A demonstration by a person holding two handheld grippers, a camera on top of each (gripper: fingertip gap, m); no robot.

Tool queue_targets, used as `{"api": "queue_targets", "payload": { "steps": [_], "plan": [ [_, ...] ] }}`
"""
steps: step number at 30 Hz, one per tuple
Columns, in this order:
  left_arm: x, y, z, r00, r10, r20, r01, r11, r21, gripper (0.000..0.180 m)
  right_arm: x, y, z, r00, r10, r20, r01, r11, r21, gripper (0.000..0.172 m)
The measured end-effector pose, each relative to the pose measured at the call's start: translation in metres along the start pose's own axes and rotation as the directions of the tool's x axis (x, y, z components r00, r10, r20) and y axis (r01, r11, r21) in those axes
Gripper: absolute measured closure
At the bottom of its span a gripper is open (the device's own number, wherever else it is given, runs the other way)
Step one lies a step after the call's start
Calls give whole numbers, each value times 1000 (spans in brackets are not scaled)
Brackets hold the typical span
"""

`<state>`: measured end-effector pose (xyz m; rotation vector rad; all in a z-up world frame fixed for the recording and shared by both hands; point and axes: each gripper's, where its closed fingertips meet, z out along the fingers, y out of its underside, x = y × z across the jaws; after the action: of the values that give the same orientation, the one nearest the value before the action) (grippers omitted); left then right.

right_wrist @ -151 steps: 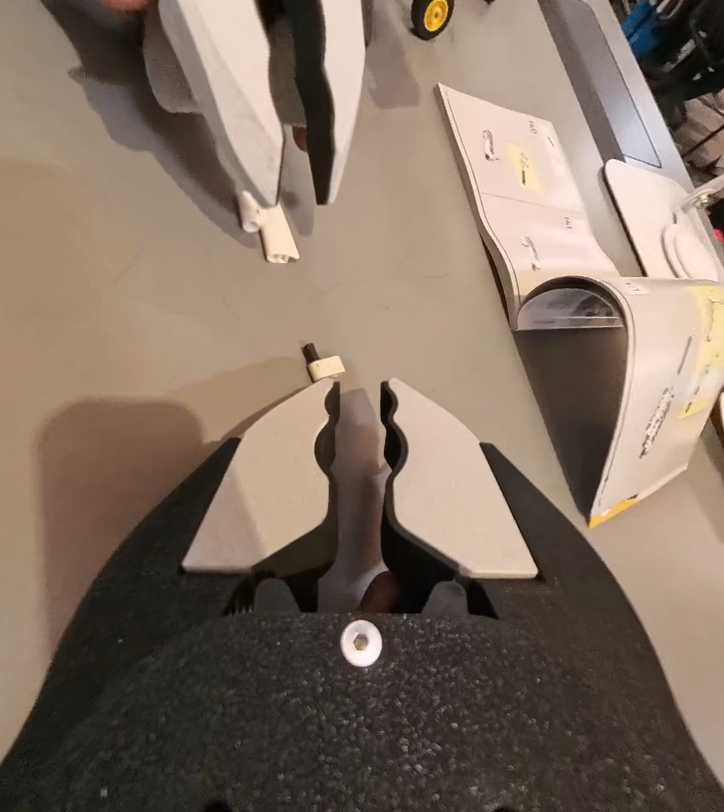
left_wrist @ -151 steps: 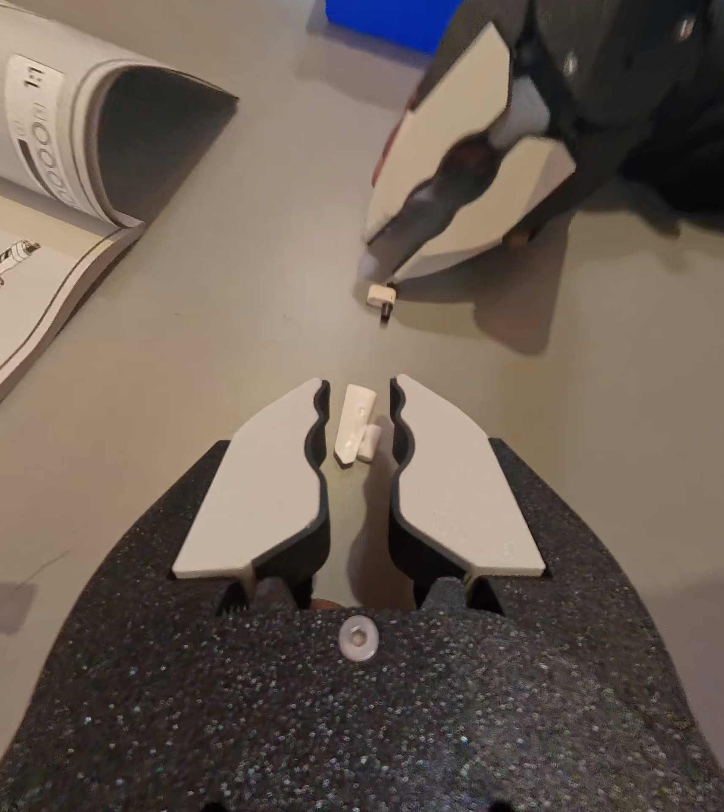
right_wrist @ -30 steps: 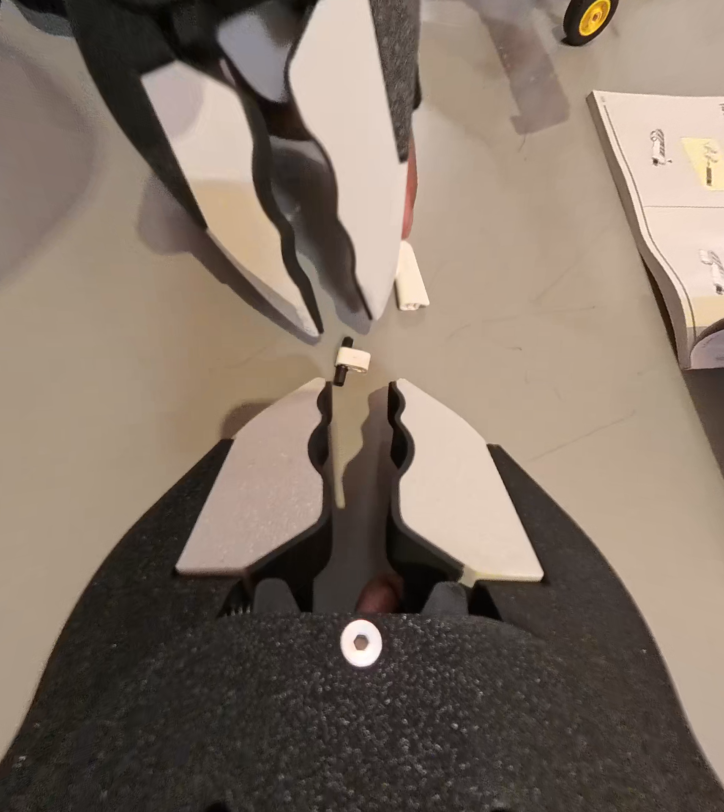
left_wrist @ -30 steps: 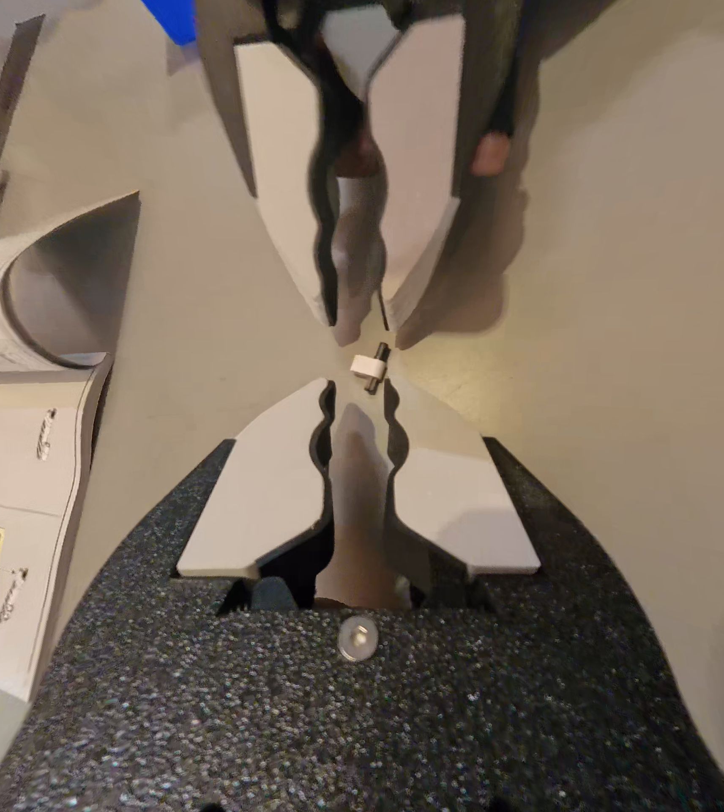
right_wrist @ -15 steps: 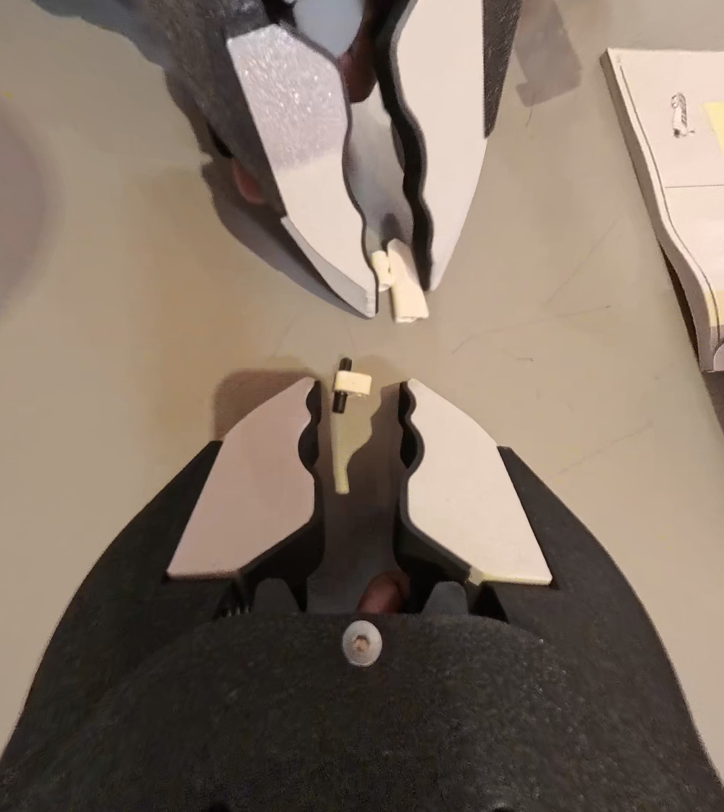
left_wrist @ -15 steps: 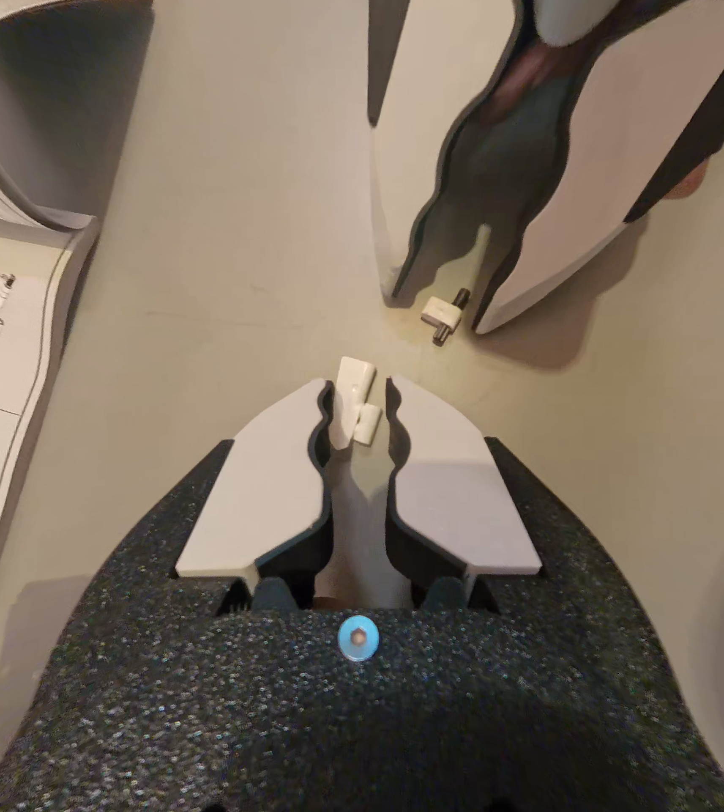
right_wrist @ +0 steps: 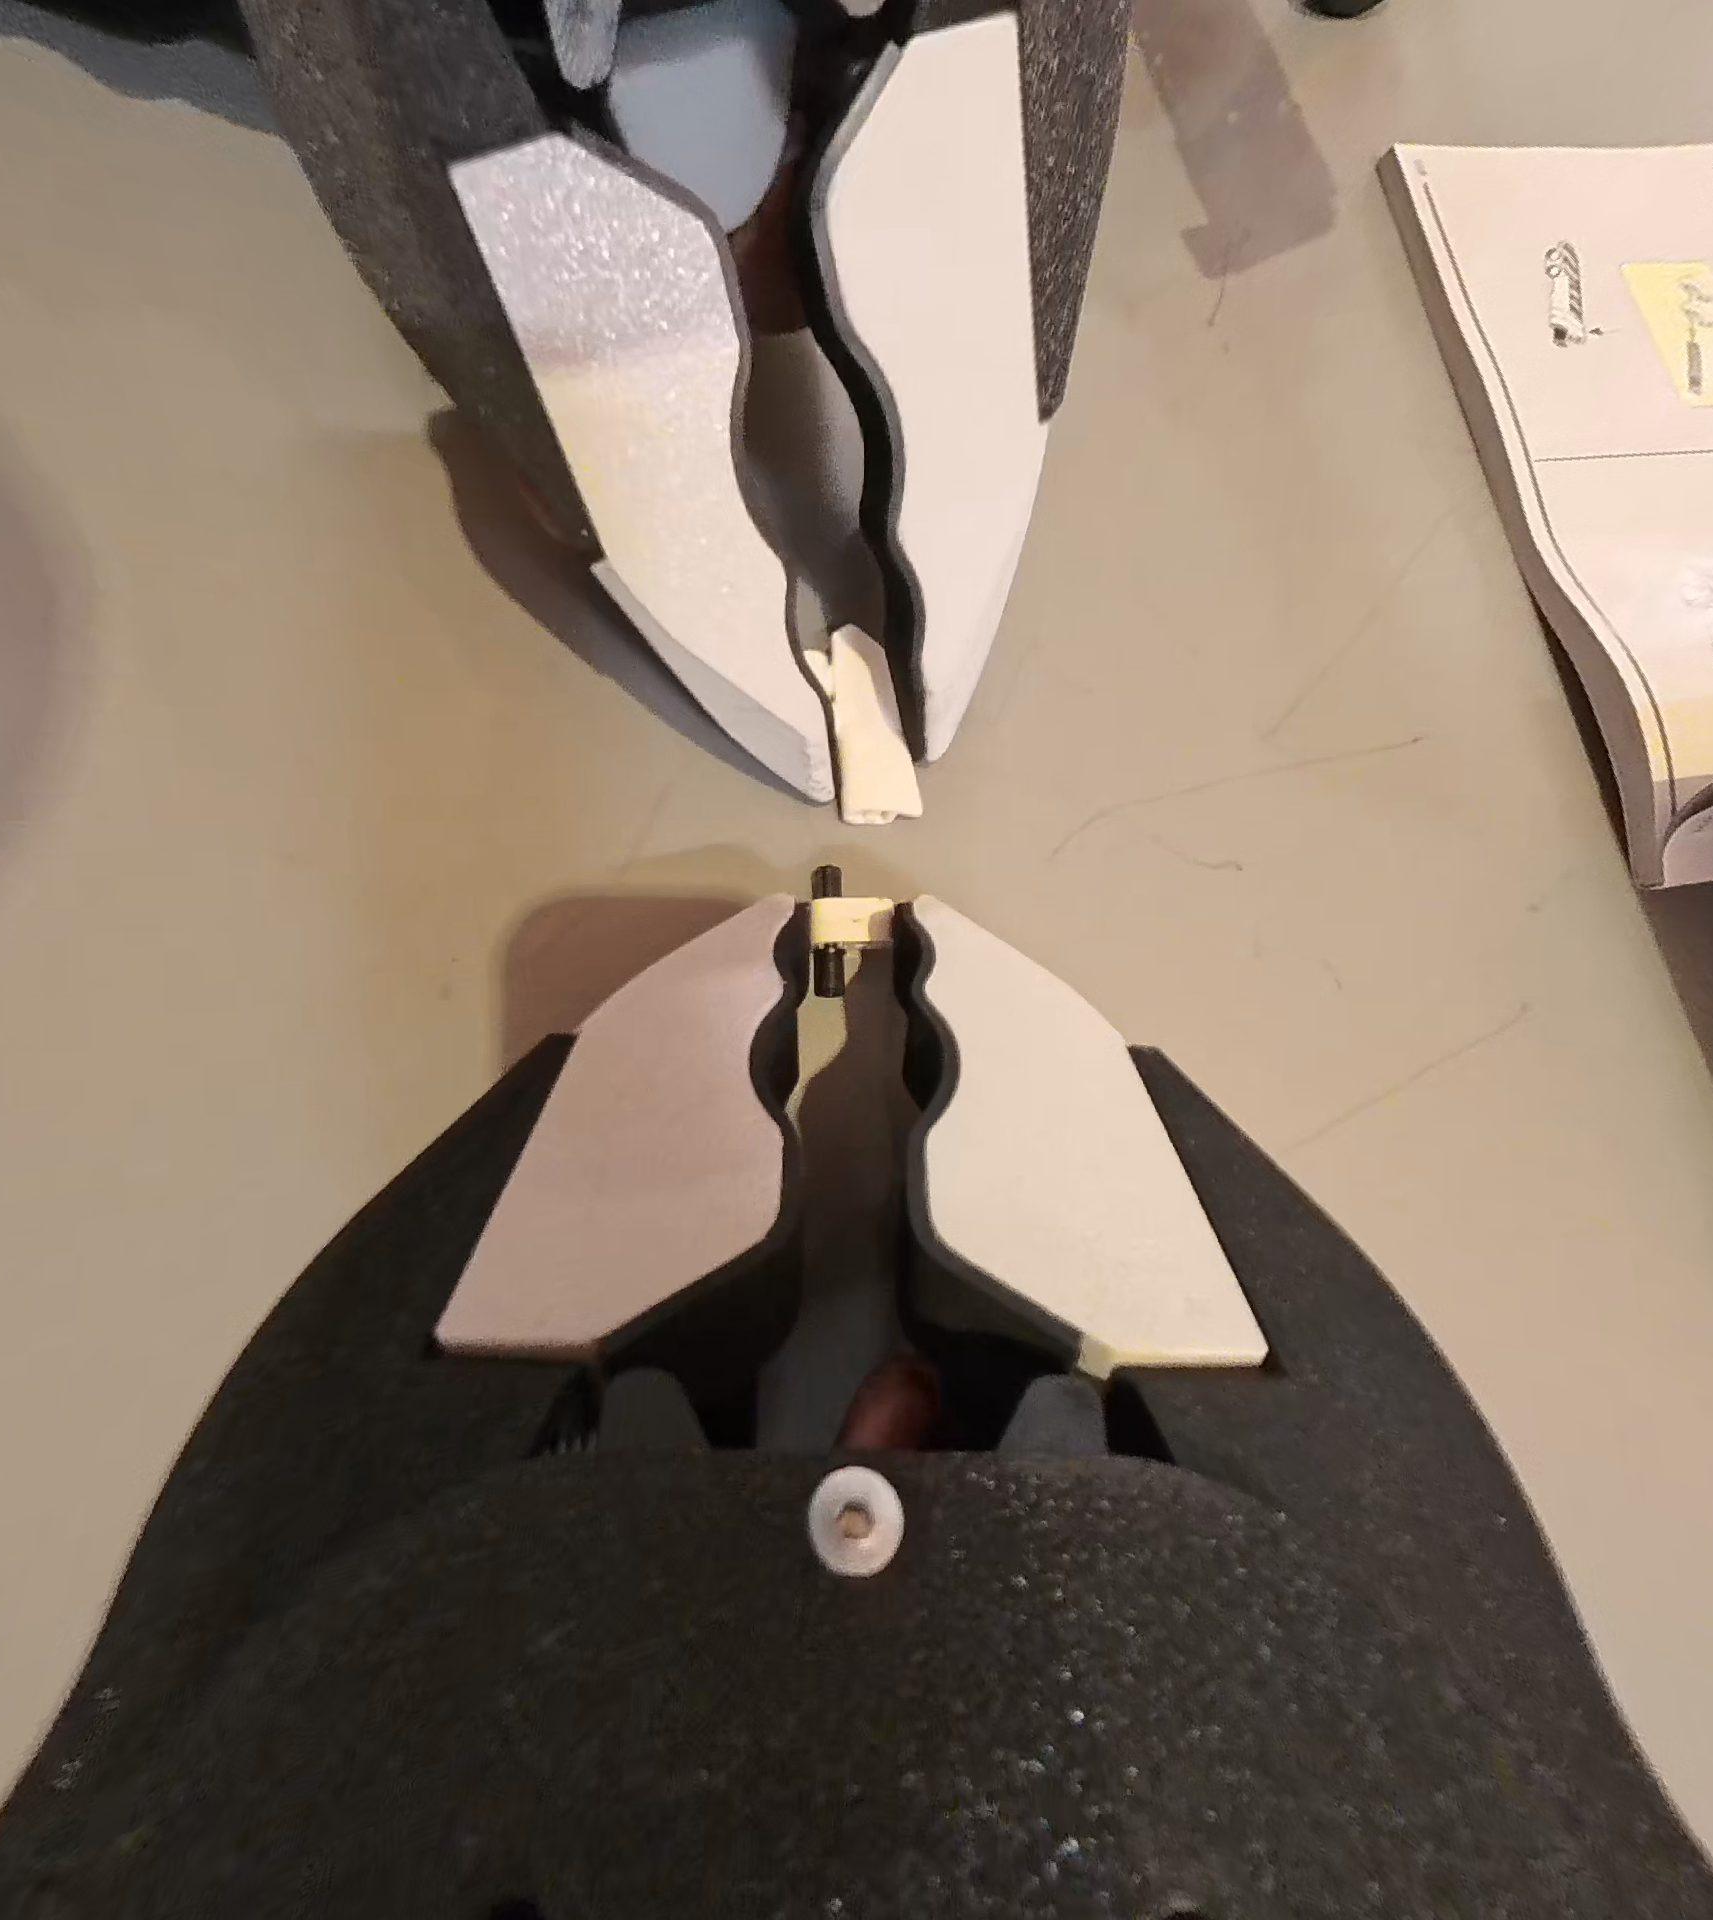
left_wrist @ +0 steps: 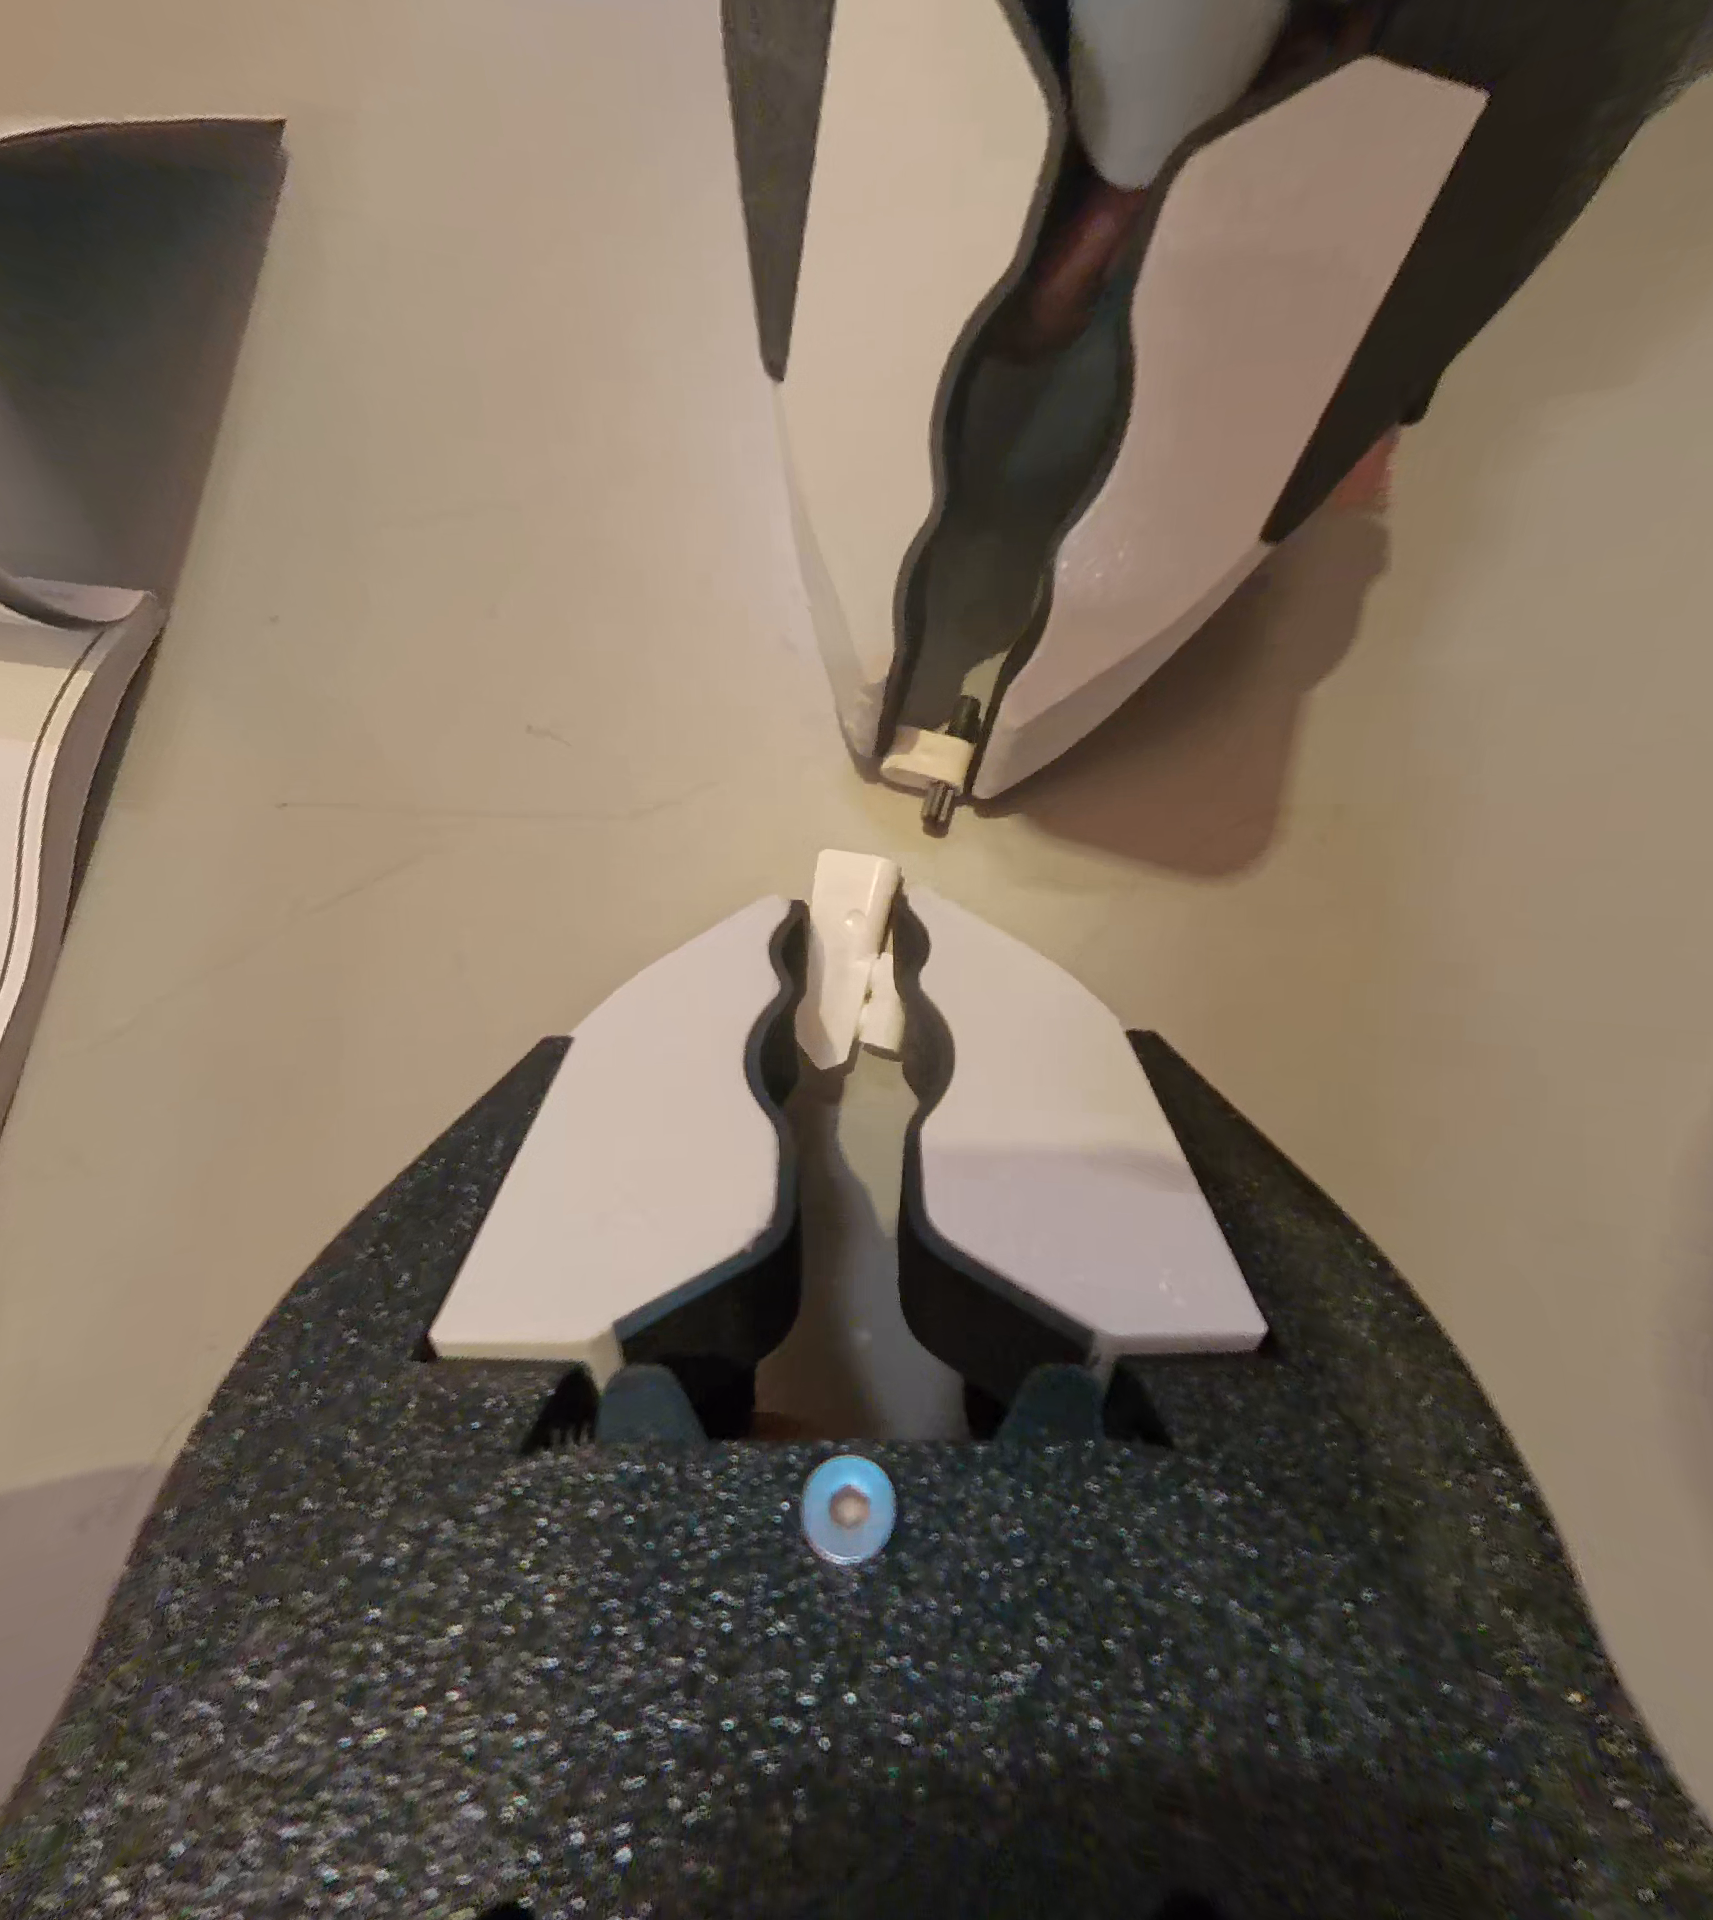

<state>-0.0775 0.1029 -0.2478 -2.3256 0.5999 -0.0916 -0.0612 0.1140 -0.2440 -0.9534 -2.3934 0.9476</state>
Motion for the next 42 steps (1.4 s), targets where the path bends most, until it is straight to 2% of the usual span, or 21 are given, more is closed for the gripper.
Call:
{"api": "queue_targets", "payload": {
  "steps": [8,26,35,42],
  "plan": [
    [7,-6,1,998,56,-10,-56,997,46,166,0,-1,0,1000,-11,-8,11,1000,11,157],
    [10,-6,2,999,36,-29,-34,998,52,166,-3,-3,3,1000,-3,1,3,1000,5,157],
    [17,-6,2,994,48,-102,-42,997,61,167,-9,-6,4,996,-21,87,20,1000,20,158],
    [19,-6,2,993,62,-105,-55,996,65,167,-11,-7,4,993,-29,110,26,999,27,158]
  ]
}}
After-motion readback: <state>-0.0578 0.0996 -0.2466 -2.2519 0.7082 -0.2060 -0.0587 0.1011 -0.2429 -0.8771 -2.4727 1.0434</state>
